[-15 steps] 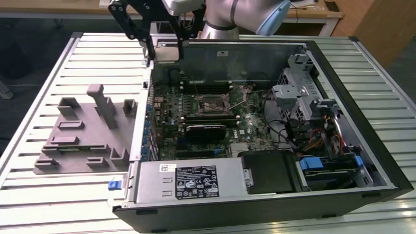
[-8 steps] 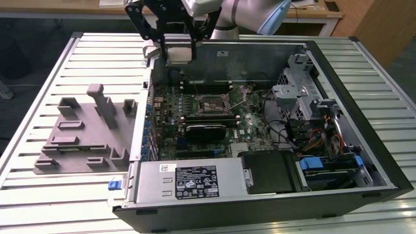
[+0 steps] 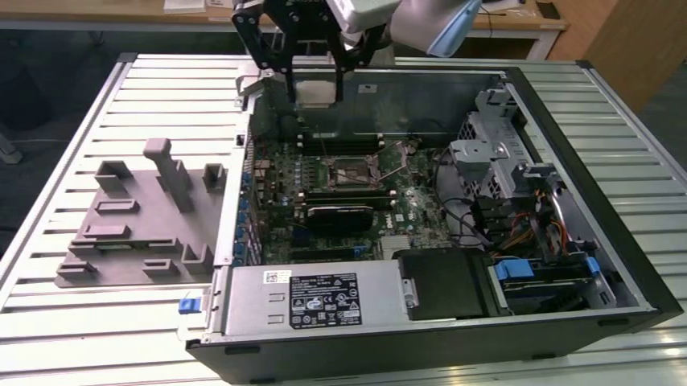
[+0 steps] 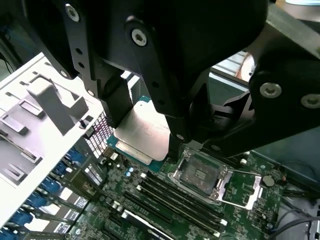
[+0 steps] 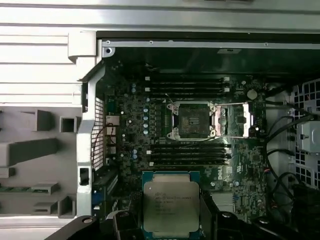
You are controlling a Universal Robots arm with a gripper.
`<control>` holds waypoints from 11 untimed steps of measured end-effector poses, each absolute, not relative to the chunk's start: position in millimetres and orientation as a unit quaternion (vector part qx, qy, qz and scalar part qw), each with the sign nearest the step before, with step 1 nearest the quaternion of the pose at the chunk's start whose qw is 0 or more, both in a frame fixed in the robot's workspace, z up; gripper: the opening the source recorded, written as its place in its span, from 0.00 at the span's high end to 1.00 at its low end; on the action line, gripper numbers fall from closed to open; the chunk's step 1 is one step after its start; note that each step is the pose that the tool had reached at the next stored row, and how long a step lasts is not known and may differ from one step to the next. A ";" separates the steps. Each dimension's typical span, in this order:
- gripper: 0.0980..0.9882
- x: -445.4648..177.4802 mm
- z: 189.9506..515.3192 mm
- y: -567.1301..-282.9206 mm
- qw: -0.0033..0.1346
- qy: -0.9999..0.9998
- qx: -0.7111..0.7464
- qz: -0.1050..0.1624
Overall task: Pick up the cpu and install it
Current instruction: 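Pick up the cpu and move it towards the insertion slot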
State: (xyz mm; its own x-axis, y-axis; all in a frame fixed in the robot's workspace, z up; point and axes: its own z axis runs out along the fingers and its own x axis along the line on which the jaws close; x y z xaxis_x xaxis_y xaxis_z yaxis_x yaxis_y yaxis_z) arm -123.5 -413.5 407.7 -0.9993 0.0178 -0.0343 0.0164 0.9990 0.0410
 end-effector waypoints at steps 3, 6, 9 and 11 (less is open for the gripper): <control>0.50 -117.5 405.0 -413.5 0.017 1.000 0.009 0.020; 0.50 -112.0 402.1 -413.5 0.017 1.000 0.008 0.020; 0.50 -106.6 399.1 -413.5 0.017 1.000 0.009 0.020; 0.50 -103.3 397.2 -413.5 0.017 1.000 0.009 0.020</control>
State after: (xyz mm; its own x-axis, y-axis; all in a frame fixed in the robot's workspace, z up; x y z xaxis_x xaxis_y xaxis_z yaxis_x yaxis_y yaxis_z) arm -103.3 -413.5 397.2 -0.9993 0.0178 -0.0334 0.0164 0.9990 0.0409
